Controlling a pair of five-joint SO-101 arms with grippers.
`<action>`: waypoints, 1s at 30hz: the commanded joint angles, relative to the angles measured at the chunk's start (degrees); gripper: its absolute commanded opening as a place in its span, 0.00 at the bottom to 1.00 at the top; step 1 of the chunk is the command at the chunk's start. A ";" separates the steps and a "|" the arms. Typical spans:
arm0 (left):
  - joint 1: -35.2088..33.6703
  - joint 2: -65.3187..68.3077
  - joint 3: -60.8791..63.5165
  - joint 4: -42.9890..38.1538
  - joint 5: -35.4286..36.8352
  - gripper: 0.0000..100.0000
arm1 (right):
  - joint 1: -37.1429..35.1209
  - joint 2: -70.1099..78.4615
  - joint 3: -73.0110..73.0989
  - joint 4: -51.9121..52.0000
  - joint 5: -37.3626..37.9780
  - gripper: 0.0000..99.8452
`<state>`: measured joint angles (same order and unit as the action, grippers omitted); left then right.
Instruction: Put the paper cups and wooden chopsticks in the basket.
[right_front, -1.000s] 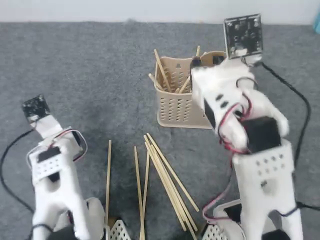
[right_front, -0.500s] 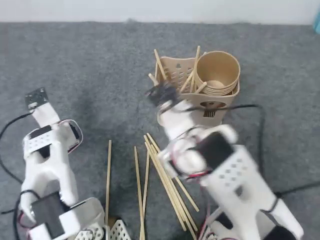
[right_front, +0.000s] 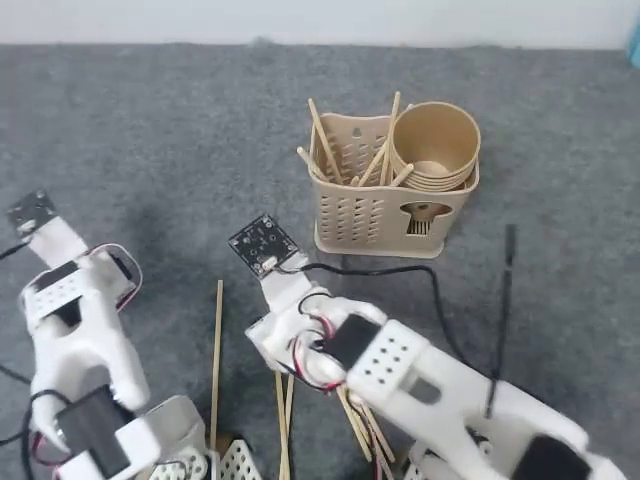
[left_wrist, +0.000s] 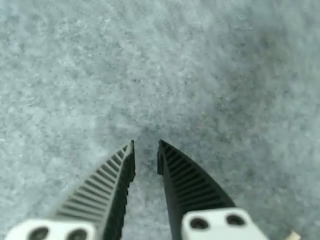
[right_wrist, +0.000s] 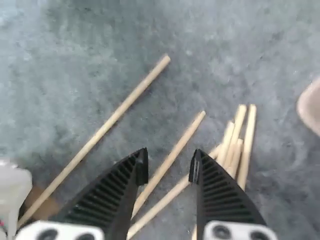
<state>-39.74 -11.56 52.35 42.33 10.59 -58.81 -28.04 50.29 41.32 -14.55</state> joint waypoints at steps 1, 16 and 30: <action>0.09 -2.99 -1.80 -1.23 0.97 0.07 | -0.31 7.43 -3.52 -3.56 -2.20 0.14; 0.88 -2.99 -0.48 -4.04 0.97 0.07 | 1.98 32.92 -13.71 -8.48 -2.11 0.08; 0.88 -2.99 -0.31 -4.04 0.79 0.07 | 2.33 -4.09 -13.54 3.74 5.36 0.01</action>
<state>-39.21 -11.56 52.35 39.43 10.59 -56.79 -19.08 38.77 43.52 -13.32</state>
